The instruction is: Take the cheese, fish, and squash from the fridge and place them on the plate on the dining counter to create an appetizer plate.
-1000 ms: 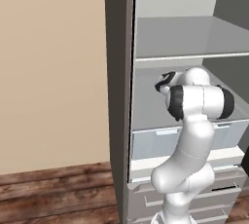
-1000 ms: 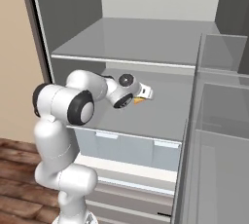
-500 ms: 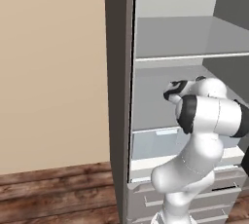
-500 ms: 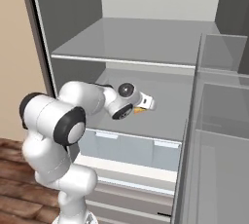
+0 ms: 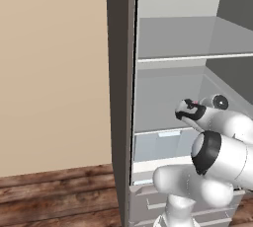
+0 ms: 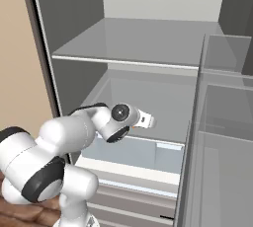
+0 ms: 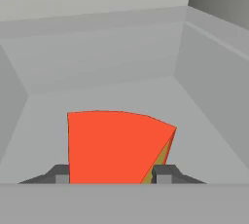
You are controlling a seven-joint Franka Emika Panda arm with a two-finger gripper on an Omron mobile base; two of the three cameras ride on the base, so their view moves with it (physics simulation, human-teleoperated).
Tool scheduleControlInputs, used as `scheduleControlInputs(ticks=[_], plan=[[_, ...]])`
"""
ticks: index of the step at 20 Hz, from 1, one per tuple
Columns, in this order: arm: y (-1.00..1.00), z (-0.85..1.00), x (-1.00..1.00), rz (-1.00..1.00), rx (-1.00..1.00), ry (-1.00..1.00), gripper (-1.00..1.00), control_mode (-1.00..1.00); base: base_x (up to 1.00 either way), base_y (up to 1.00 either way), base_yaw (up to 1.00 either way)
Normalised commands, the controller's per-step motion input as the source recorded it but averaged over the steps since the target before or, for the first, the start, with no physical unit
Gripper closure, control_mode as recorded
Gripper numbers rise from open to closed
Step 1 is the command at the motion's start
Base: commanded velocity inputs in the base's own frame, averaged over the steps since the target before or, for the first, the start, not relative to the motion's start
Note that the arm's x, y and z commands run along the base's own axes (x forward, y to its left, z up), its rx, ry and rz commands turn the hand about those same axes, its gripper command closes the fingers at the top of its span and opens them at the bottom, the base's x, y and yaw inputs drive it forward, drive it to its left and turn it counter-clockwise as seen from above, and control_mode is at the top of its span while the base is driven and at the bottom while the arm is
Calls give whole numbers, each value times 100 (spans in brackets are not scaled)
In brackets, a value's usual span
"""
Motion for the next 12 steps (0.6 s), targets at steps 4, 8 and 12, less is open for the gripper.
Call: scheduleControlInputs(ticks=[4, 8, 12], plan=[[2, 74, -85, 2, -5, 8, 100, -100, 0, 0, 0], [1, 86, -83, 8, -6, 15, 100, -100, 0, 0, 0], [5, 76, -74, 13, -6, 14, 100, -100, 0, 0, 0]])
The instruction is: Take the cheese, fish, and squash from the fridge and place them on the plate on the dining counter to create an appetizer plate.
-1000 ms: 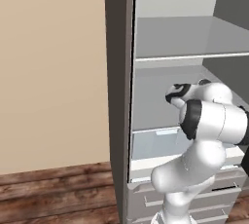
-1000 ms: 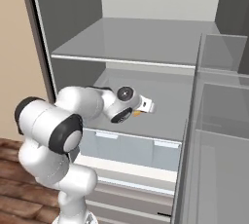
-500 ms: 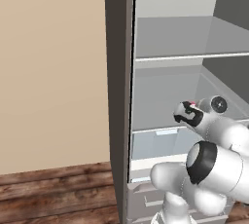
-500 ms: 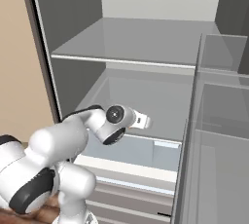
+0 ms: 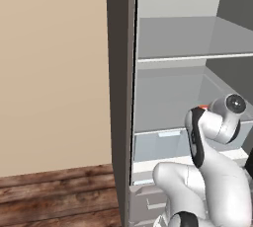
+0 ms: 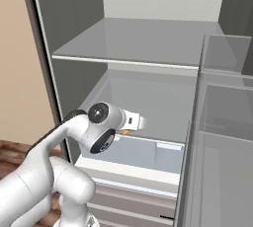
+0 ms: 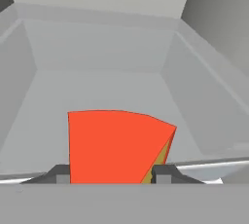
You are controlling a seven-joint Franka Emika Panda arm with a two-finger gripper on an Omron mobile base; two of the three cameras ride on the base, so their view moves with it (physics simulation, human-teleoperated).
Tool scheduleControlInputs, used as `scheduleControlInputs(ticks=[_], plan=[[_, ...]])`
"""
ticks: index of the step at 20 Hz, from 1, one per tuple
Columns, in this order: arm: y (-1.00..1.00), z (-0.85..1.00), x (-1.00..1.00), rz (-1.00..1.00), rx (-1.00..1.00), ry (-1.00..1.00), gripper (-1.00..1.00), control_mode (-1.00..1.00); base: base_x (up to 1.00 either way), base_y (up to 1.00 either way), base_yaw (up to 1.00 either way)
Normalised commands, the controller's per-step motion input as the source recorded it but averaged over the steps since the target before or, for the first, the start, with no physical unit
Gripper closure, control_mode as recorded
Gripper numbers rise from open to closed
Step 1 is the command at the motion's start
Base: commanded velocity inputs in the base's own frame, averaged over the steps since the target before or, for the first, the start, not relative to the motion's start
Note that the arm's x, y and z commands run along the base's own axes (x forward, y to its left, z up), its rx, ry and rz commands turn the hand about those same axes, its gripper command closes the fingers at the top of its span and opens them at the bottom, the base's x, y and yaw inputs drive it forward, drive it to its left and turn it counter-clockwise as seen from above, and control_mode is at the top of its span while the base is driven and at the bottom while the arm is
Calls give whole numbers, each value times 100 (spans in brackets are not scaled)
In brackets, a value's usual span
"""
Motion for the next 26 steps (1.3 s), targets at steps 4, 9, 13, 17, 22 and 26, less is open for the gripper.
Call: scheduleControlInputs(ticks=[4, 9, 13, 17, 22, 26], plan=[[13, 44, -69, 15, -5, 4, 100, -100, 0, 0, 0], [34, 5, -71, 11, -6, 0, 100, -100, 0, 0, 0], [29, 1, -62, 7, -7, -3, 100, -100, 0, 0, 0], [14, 19, -53, 2, -6, -1, 100, -100, 0, 0, 0], [6, 27, -40, 0, -4, 0, 100, -100, 0, 0, 0], [6, 10, -16, 0, -2, 0, 100, 100, -15, 8, 0]])
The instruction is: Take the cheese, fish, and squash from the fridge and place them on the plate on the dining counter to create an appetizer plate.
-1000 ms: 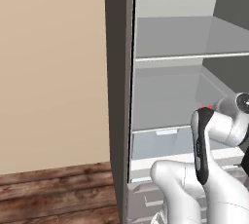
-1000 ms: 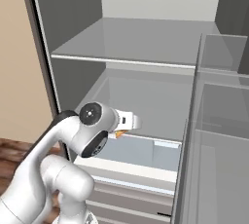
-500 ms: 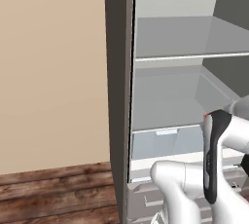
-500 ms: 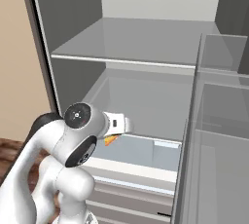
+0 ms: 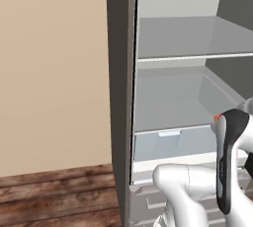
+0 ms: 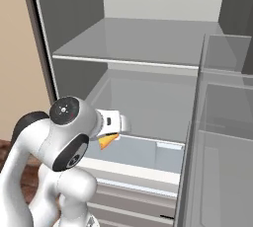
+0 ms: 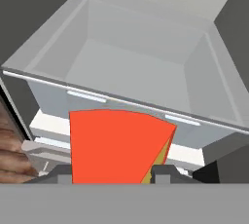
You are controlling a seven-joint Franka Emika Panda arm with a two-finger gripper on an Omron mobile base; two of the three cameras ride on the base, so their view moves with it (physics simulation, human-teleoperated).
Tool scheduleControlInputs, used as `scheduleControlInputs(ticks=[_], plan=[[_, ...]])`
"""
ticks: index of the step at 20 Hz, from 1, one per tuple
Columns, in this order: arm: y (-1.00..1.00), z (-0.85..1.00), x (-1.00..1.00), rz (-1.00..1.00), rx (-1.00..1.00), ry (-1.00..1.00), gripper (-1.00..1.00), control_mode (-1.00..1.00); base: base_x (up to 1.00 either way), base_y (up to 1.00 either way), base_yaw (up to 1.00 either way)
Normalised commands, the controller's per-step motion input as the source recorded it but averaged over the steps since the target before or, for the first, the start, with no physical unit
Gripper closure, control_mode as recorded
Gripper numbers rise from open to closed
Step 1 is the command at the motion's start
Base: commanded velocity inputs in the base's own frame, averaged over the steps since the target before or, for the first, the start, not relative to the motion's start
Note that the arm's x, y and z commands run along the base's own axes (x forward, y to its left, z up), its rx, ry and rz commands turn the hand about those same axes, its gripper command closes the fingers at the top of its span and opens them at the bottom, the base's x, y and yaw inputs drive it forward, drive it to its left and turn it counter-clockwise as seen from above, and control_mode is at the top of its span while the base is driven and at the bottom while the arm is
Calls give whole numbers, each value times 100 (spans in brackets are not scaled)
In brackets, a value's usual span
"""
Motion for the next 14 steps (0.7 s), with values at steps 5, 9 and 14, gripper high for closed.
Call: scheduleControlInputs(ticks=[5, 9, 14], plan=[[0, 0, 0, 0, 0, 0, 100, 100, -38, 26, 0], [0, 0, 0, 0, 0, 0, 100, 100, -58, 36, 2], [0, 0, 0, 0, 0, 0, 100, 100, -53, 39, 12]])
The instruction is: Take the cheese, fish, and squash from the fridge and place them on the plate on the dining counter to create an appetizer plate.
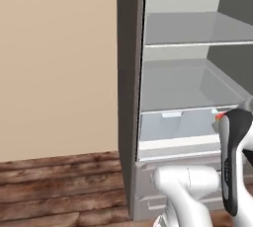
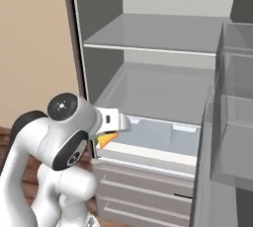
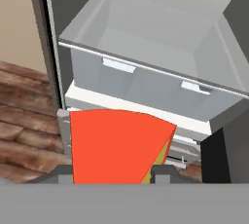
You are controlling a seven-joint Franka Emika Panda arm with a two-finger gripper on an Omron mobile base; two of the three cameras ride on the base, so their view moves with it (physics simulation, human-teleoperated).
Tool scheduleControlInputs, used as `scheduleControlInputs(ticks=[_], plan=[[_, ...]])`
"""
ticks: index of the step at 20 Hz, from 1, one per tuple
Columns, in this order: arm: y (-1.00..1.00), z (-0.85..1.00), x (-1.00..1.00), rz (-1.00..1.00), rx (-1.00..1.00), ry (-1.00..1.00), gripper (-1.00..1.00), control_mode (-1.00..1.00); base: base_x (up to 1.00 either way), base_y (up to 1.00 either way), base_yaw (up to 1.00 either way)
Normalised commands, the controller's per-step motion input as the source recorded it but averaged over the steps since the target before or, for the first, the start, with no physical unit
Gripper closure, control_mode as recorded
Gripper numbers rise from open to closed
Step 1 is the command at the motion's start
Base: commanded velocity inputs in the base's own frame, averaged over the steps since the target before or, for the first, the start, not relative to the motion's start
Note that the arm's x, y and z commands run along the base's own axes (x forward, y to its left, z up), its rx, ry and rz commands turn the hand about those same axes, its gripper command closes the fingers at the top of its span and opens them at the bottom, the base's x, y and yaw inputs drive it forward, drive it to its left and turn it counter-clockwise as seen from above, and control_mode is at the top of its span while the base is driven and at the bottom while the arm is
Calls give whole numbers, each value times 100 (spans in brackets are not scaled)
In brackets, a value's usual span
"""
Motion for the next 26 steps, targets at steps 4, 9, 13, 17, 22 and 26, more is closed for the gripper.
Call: scheduleControlInputs(ticks=[4, 9, 13, 17, 22, 26], plan=[[0, 0, 0, 0, 0, 0, 100, 100, -49, 20, 40], [0, 0, 0, 0, 0, 0, 100, 100, -36, 18, 51], [0, 0, 0, 0, 0, 0, 100, 100, -21, 26, 50], [0, 0, 0, 0, 0, 0, 100, 100, -6, 36, 40], [0, 0, 0, 0, 0, 0, 100, 100, 0, 48, 35], [0, 0, 0, 0, 0, 0, 100, 100, 0, 59, 32]])
